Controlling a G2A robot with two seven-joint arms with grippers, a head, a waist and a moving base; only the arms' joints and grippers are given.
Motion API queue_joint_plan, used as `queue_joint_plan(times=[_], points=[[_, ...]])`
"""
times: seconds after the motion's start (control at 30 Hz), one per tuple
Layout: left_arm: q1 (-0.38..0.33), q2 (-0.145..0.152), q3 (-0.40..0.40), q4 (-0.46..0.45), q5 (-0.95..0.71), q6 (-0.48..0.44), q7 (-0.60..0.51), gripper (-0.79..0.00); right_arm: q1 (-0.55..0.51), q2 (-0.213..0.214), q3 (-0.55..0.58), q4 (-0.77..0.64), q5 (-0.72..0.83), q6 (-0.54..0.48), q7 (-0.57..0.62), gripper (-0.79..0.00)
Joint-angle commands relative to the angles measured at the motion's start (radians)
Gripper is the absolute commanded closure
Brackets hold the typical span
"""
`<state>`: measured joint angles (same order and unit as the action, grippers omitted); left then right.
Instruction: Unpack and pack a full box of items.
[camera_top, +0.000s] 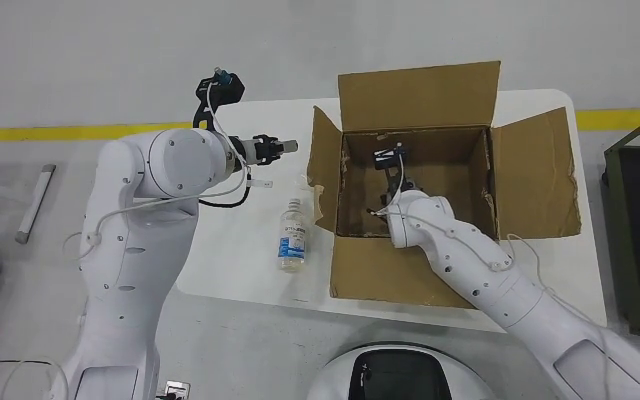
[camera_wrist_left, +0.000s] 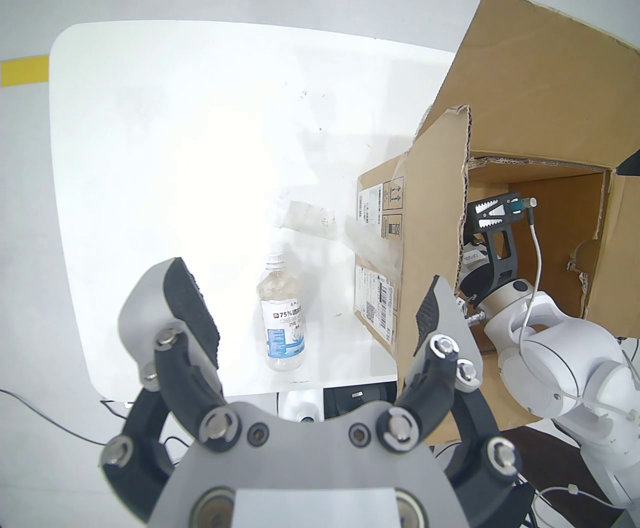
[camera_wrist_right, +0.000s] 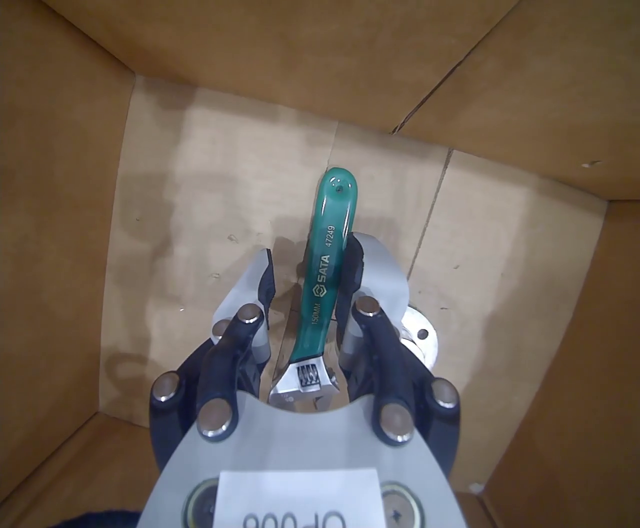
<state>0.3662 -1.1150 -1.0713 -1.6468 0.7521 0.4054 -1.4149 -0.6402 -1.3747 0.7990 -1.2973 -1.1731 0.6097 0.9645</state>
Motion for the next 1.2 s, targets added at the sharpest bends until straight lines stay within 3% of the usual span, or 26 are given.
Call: queue_joint_plan(times=[0.0,0.27,0.43,0.57,1.17], points=[[0.0,0.0,0.0,0.0,0.0,0.0,0.0,-0.785,0.001,-0.004,0.001,0.007,-0.008,-0.002,0.004,-0.308],[0.0,0.0,0.0,0.0,0.0,0.0,0.0,-0.785,-0.005,-0.017,0.019,0.028,-0.023,-0.015,0.005,-0.185],[0.0,0.0,0.0,0.0,0.0,0.0,0.0,-0.785,-0.007,-0.026,0.024,0.035,-0.034,-0.024,0.014,-0.172],[0.0,0.0,0.0,0.0,0.0,0.0,0.0,-0.785,-0.008,-0.032,0.032,0.044,-0.042,-0.03,0.015,0.0],[0.0,0.0,0.0,0.0,0.0,0.0,0.0,-0.785,-0.058,-0.036,0.121,-0.08,-0.116,-0.07,0.005,0.0]])
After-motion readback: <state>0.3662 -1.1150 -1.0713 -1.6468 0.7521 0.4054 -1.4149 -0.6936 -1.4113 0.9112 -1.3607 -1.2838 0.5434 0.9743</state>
